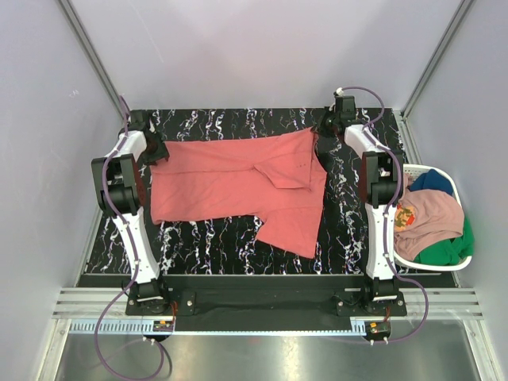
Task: Fold and stack the t-shirts
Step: Fold the tshirt
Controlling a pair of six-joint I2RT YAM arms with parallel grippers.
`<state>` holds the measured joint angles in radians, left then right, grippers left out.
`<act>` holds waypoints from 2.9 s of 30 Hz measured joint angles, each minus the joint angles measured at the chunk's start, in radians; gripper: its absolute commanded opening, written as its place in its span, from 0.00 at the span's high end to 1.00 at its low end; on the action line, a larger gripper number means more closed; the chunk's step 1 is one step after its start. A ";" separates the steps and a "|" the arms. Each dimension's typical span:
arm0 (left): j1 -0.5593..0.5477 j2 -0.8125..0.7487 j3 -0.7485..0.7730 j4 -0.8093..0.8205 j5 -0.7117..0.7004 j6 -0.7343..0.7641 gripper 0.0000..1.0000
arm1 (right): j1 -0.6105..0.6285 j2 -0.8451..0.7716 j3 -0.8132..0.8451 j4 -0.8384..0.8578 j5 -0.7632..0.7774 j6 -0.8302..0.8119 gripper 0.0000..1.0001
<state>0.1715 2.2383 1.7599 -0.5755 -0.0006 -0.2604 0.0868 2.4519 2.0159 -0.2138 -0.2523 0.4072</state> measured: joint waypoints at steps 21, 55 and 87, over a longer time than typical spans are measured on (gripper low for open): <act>0.000 0.022 0.041 -0.023 -0.011 -0.055 0.43 | -0.015 0.033 0.005 0.068 0.134 0.219 1.00; -0.182 -0.491 -0.262 0.144 0.131 -0.125 0.41 | 0.023 -0.407 -0.205 -0.264 0.273 -0.042 0.81; -0.166 -0.772 -0.749 0.228 0.277 -0.208 0.40 | 0.515 -0.264 -0.312 -0.278 0.375 -0.482 0.88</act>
<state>0.0055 1.4666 1.0107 -0.3473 0.2760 -0.4679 0.6022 2.1883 1.7035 -0.4919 0.1226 -0.0746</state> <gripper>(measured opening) 0.602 0.115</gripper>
